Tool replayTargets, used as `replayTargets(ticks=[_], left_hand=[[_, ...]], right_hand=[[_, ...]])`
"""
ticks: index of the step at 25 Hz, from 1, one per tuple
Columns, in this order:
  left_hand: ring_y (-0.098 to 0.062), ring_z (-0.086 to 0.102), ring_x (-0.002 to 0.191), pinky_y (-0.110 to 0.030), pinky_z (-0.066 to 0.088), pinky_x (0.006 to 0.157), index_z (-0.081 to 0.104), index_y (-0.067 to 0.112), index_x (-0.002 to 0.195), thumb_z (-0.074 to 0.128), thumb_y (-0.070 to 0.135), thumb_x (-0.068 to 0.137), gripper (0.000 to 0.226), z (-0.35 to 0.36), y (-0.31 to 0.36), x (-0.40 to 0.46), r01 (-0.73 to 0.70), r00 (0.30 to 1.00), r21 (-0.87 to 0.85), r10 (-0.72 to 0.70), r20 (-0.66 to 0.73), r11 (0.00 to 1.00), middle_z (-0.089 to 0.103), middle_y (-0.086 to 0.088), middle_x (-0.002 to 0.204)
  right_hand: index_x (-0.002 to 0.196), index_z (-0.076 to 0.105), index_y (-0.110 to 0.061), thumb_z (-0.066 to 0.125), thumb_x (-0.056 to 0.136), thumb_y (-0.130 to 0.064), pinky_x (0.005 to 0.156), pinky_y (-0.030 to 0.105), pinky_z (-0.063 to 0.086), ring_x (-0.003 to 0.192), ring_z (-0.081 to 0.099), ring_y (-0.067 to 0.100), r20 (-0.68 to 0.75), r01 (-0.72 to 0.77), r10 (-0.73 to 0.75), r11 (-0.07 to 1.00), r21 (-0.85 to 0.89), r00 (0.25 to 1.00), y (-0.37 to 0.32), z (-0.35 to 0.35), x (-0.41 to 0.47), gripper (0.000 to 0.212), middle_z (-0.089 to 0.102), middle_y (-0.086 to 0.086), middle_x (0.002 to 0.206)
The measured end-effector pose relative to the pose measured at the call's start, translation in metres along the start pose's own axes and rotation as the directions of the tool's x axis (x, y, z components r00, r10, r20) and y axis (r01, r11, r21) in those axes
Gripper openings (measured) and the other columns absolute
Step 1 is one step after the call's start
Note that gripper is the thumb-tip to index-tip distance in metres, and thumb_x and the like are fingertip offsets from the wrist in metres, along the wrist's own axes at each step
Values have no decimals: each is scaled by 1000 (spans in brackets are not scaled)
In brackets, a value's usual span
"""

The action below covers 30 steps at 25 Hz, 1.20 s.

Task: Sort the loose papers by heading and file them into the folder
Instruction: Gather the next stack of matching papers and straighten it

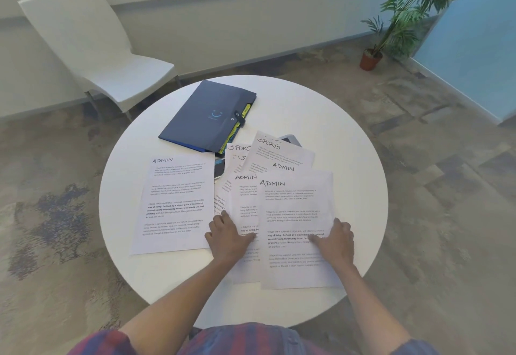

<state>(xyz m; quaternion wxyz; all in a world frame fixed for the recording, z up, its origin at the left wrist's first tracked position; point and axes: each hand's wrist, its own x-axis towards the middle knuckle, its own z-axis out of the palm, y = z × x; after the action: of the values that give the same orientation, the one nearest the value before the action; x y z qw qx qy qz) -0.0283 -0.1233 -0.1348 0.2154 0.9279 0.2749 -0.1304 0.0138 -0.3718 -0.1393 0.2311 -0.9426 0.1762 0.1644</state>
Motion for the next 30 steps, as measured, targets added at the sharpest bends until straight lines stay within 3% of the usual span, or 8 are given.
replayTargets(ticks=[4, 7, 14, 19, 23, 25, 27, 30], left_hand=[[-27, 36, 129, -41, 34, 102, 37, 13, 138, 79, 58, 65, 96, 4, 4, 2, 39, 999, -32, -38, 7, 999, 40, -7, 135], [-26, 35, 129, -41, 33, 104, 41, 14, 134, 81, 52, 67, 87, 5, 4, 5, 80, 997, -99, -79, 9, 992, 43, -5, 135], [-27, 36, 128, -41, 33, 103, 43, 14, 132, 70, 53, 79, 71, 9, 3, 8, 103, 994, -79, -106, -31, 991, 44, -6, 133], [-26, 38, 125, -41, 31, 102, 51, 16, 120, 73, 40, 79, 51, 6, 0, 12, 135, 990, -150, -141, -26, 979, 47, -4, 126], [-24, 49, 107, -42, 36, 94, 59, 15, 92, 67, 34, 84, 21, 4, -10, 14, 83, 993, -246, -102, -63, 966, 57, 0, 102], [-26, 58, 88, -40, 46, 81, 56, 12, 81, 65, 30, 87, 21, -1, -16, 14, 39, 998, -405, -57, -32, 913, 62, 0, 86], [-24, 62, 77, -34, 48, 66, 56, 10, 86, 60, 24, 93, 16, -9, -18, 10, -10, 1000, -560, 7, -8, 829, 64, 0, 79], [-14, 62, 84, -28, 45, 70, 56, 16, 106, 51, 21, 100, 10, -21, -18, 5, -43, 994, -648, 100, 51, 761, 64, 8, 92]], right_hand=[[129, 55, -8, 77, 81, -32, 95, 43, 45, 118, 52, 31, -39, 39, -38, 999, 26, 999, 4, -6, 5, 58, 55, 11, 126], [122, 61, -8, 61, 94, -22, 82, 35, 46, 106, 59, 29, -79, 81, -72, 989, 127, 994, 3, -12, 4, 31, 62, 10, 119], [127, 60, -7, 58, 99, -18, 93, 32, 42, 124, 56, 29, -42, 85, -74, 866, 492, 996, -2, -30, 6, 30, 64, 12, 126], [121, 64, -7, 59, 97, -15, 90, 29, 40, 120, 57, 28, 45, -2, -27, 832, 555, 999, -7, -15, 9, 26, 65, 13, 123], [118, 66, -7, 59, 97, -13, 87, 27, 38, 107, 55, 20, 86, -42, -13, 793, 608, 996, -13, -9, 10, 23, 64, 8, 114], [115, 67, -9, 60, 96, -13, 89, 29, 41, 106, 56, 20, 99, -55, -9, 779, 625, 995, -16, -7, 11, 21, 64, 6, 112], [105, 68, -17, 61, 95, -14, 95, 39, 50, 106, 63, 26, 117, -78, 3, 763, 642, 993, -18, -6, 13, 13, 69, 7, 110], [91, 66, -27, 63, 93, -14, 98, 49, 52, 102, 68, 31, 148, -104, 7, 741, 663, 989, -24, -3, 12, 13, 72, 9, 104]])
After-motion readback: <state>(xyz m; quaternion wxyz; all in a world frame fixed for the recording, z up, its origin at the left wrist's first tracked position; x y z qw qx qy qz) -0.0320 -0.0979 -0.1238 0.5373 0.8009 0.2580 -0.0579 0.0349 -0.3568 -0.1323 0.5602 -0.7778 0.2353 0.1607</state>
